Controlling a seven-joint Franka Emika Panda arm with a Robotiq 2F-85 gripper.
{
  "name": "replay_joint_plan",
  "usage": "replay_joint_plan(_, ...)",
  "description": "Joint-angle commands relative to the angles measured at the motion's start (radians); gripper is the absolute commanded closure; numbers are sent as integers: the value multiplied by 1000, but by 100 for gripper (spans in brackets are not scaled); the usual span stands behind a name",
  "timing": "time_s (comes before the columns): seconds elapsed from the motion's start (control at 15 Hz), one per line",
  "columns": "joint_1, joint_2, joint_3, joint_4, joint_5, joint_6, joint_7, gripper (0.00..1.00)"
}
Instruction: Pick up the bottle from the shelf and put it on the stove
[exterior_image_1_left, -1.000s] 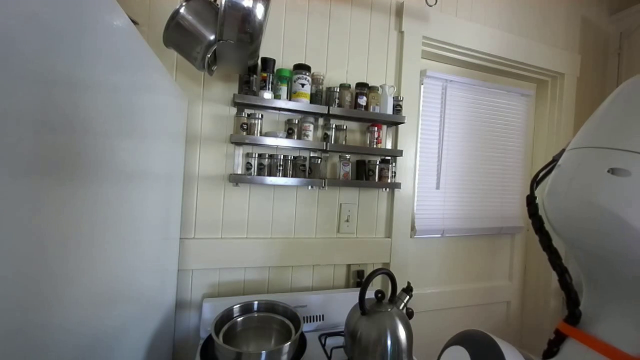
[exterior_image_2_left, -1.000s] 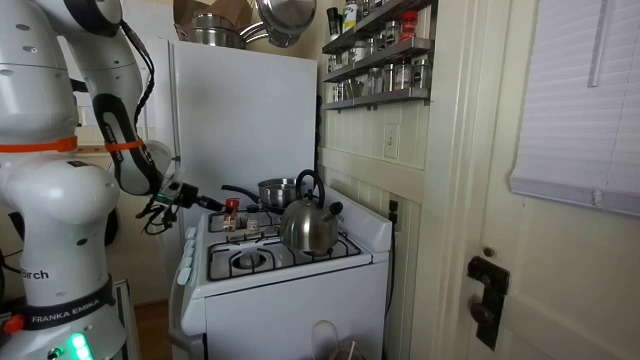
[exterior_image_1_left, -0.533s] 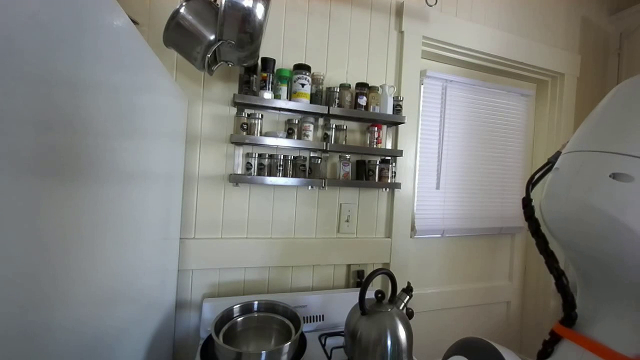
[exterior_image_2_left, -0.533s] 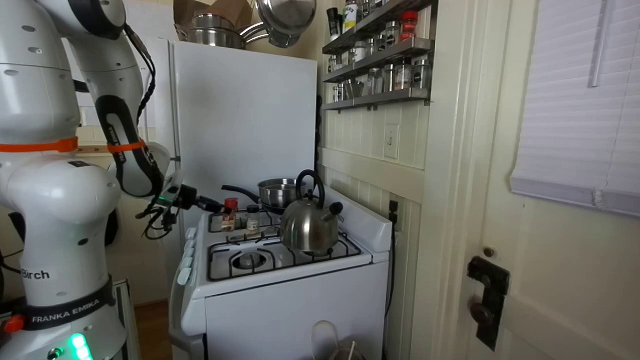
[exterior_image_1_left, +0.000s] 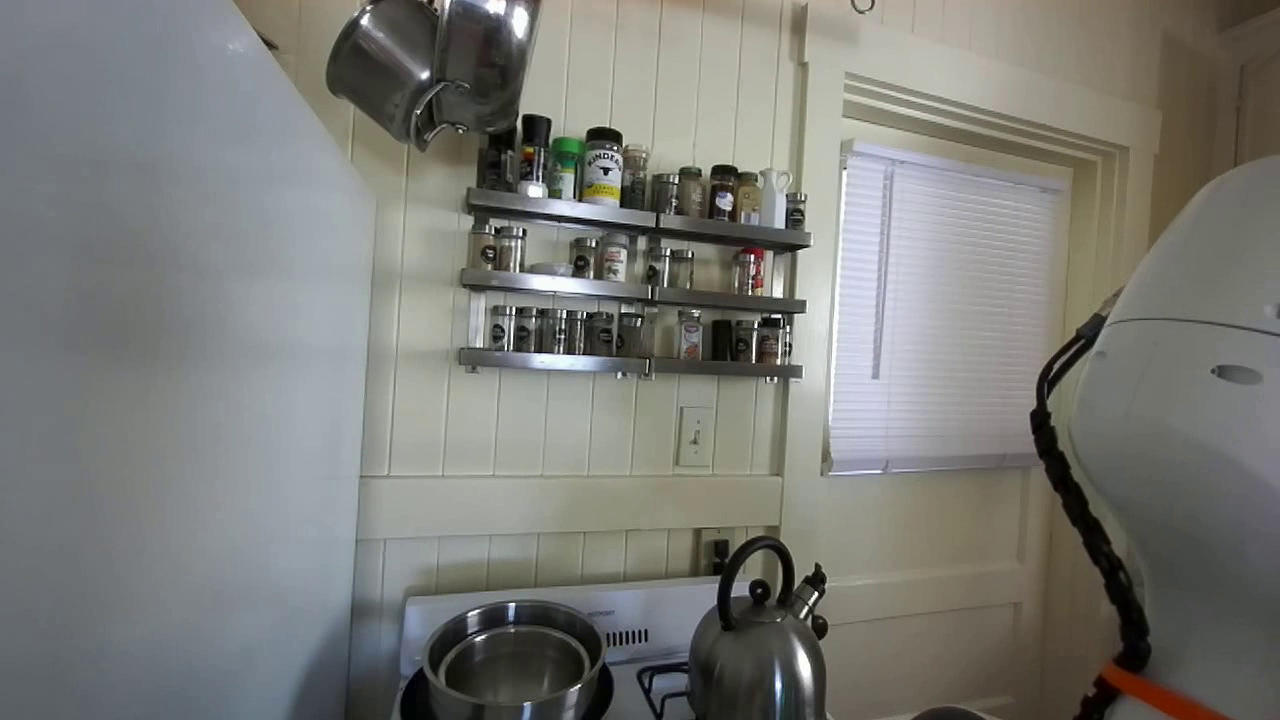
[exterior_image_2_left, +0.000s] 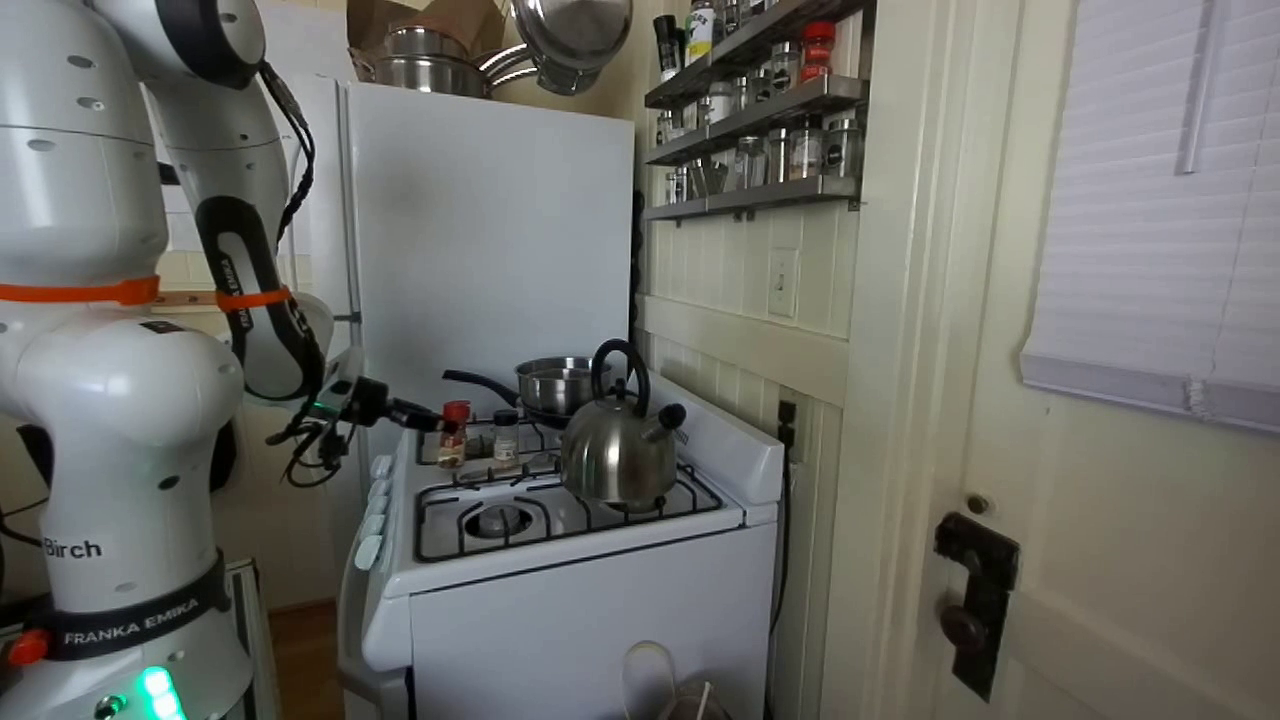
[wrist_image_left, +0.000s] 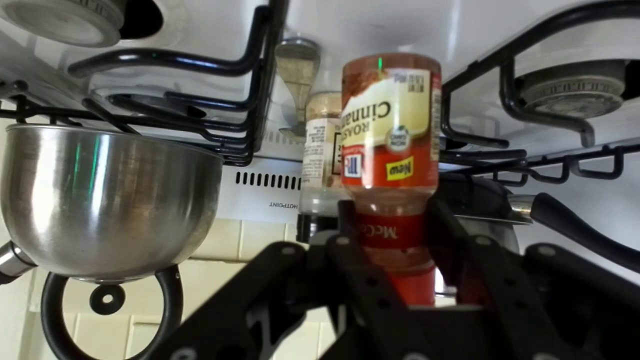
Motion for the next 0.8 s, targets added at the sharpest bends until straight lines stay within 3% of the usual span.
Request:
replay_joint_plan(0.0,20,36,6,0,-20,-61,10,87)
replay_joint_plan(0.27,26,69,10,1,-8,-150,-9,87)
replay_joint_plan(0.73,25,124,13,1,-38,-256,77,87)
